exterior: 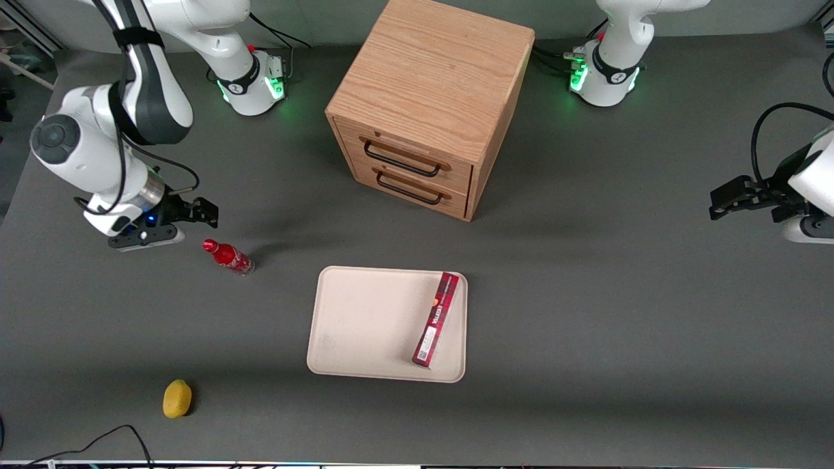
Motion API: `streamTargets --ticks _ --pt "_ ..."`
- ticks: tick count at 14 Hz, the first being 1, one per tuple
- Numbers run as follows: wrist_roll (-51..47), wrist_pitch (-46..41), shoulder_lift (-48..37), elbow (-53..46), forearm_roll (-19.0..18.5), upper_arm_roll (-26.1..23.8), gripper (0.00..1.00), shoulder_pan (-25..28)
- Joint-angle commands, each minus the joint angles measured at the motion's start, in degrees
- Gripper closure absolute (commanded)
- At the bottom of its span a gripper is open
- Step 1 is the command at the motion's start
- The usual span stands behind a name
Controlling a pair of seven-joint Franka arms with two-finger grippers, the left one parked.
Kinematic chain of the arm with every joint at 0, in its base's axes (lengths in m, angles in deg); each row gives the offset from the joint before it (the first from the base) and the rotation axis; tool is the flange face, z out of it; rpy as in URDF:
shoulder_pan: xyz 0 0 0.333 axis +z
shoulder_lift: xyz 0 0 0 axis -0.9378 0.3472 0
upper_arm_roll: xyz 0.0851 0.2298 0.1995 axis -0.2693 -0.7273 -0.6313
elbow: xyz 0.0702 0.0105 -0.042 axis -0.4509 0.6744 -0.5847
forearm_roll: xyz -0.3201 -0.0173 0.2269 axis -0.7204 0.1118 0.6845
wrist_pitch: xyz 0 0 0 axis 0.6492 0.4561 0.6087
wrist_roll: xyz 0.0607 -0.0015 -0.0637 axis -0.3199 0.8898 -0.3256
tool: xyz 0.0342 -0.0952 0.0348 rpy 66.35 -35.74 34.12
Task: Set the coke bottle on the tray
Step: 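Lower the open right gripper onto the red Coca-Cola bottle and close it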
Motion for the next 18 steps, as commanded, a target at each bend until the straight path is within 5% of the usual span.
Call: streamTargets --ticks 1,5,6,9,10,14,18 --pt "1.15 3.54 2.40 -0.43 -0.90 -0.09 0.04 -0.26" --pt "0.54 6.54 4.42 -0.43 -0.90 -0.18 0.15 -0.26" --pt "-0.07 6.54 4.42 -0.43 -0.90 -0.18 0.26 0.00" --pt "-0.78 6.63 4.43 -0.43 -0.90 -0.44 0.91 0.26" --pt "-0.95 6.54 4.42 -0.34 -0.90 -0.71 1.00 0.18" --pt "-2.27 5.14 3.11 -0.42 -0.90 -1.06 1.00 0.26" --pt "-1.84 -18.97 3.02 -17.25 -0.90 -1.15 1.00 0.26"
